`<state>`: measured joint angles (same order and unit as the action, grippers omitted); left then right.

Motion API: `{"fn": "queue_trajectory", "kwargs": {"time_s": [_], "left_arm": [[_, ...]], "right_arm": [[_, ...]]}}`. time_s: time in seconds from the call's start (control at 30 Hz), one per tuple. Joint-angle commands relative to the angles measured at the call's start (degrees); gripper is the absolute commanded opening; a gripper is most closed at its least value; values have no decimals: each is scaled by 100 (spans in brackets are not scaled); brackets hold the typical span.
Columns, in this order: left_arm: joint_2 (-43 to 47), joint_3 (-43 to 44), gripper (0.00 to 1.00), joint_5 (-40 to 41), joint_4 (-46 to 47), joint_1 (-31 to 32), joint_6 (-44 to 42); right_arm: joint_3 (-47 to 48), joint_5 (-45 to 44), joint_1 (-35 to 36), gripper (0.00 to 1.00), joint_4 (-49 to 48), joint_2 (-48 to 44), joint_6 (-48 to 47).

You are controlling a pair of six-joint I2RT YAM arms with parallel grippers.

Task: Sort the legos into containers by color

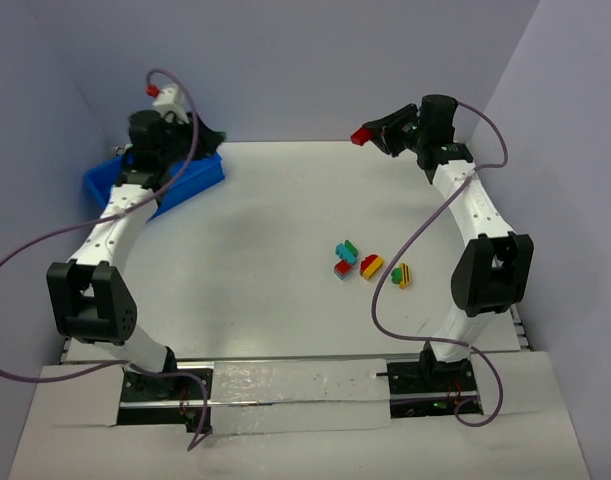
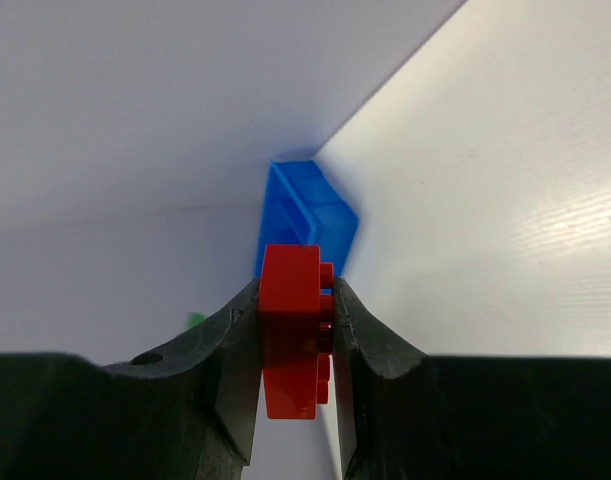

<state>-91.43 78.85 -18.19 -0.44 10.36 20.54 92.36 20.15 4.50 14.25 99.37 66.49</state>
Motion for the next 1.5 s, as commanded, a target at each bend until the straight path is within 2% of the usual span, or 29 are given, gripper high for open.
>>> {"fn": "queue_trajectory", "kwargs": {"time_s": [0.0, 0.03, 0.07, 0.13, 0.2, 0.3, 0.37, 0.5, 0.73, 0.87, 1.13, 1.47], "left_arm": [[110, 603, 0, -488, -732, -764, -734], [-50, 888, 0, -534, -1050, -1128, -857], [-170, 1037, 0, -610, -1069, -1146, -859], [-786, 1659, 0, -821, -1659, -1684, -832], [-1187, 2036, 0, -863, -1842, -1927, -729], [-1436, 2170, 0, -572, -1683, -2046, -692], [-1777, 2574, 0, -359, -1864, -2130, -725], [-2494, 3111, 0, -332, -2069, -2341, -618], [-3414, 3822, 0, -212, -2047, -2355, -885], [-3645, 3940, 3, -176, -1845, -2363, -1017], [-4070, 4060, 18, 64, -1432, -2310, -1366], [-4424, 4095, 25, 433, -950, -2079, -1676]], "right_arm": [[-267, -75, 62, 0, -162, -528, -1176], [-384, -108, 69, 0, -169, -567, -1345], [-387, -117, 69, 0, -169, -568, -1414], [-438, -147, 73, 0, -199, -589, -1582], [-412, -210, 75, 0, -233, -568, -1690], [-341, -262, 77, 0, -230, -504, -1841], [-279, -288, 81, 0, -194, -451, -2010], [-301, -358, 120, 0, -186, -428, -2277], [-436, -573, 244, 0, -143, -499, -2647], [-432, -609, 253, 0, -137, -480, -2746], [-476, -702, 347, 0, -145, -491, -2922], [-523, -737, 403, 0, -151, -445, -2981]]}}
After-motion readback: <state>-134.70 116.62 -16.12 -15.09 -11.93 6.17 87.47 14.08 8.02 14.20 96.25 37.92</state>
